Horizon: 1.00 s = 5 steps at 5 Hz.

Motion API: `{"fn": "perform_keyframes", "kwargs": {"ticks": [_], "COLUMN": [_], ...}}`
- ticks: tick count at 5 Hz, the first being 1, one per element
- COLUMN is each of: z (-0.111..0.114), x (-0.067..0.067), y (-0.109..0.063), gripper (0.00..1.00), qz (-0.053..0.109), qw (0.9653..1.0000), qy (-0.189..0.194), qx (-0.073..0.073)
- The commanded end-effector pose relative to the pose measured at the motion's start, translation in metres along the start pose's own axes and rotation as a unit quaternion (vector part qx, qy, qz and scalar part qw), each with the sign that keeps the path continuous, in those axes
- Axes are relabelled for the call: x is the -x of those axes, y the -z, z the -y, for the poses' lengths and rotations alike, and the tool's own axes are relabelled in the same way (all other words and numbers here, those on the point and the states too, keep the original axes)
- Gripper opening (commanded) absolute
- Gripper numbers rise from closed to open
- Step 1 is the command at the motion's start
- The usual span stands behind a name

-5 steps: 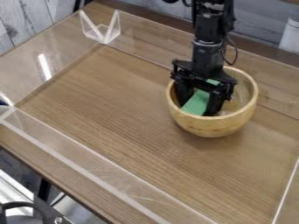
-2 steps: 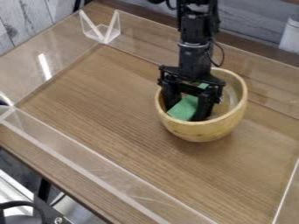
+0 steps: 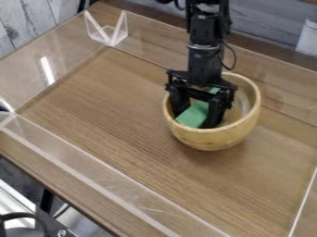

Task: Put the green block in the brown bowl

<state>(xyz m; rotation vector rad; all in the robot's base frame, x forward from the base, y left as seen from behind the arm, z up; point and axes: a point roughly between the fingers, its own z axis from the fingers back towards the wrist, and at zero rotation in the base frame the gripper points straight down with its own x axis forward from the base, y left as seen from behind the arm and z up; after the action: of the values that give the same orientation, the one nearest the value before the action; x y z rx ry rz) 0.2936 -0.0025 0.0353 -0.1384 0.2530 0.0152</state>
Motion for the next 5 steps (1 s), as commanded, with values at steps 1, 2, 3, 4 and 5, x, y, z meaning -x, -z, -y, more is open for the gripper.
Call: {"fn": "perform_keyframes", "kwargs": {"ticks": [1, 2, 3, 4, 5], "z": [-0.004, -0.005, -0.006, -0.005, -0.002], "x": [-0.007, -0.011, -0.017, -0.02, -0.021], "y": [-0.019, -0.025, -0.031, -0.038, -0.052], "gripper": [1.0, 1.0, 1.0, 1.0, 1.0], "qz": [0.03, 0.038, 0.049, 0.061, 0.079], "qw": [0.9995, 0.9992, 0.9987, 0.9981, 0.9967], "qy": [-0.007, -0.009, -0.007, -0.004, 0.003], "qx": [0.002, 0.004, 0.007, 0.012, 0.018]}}
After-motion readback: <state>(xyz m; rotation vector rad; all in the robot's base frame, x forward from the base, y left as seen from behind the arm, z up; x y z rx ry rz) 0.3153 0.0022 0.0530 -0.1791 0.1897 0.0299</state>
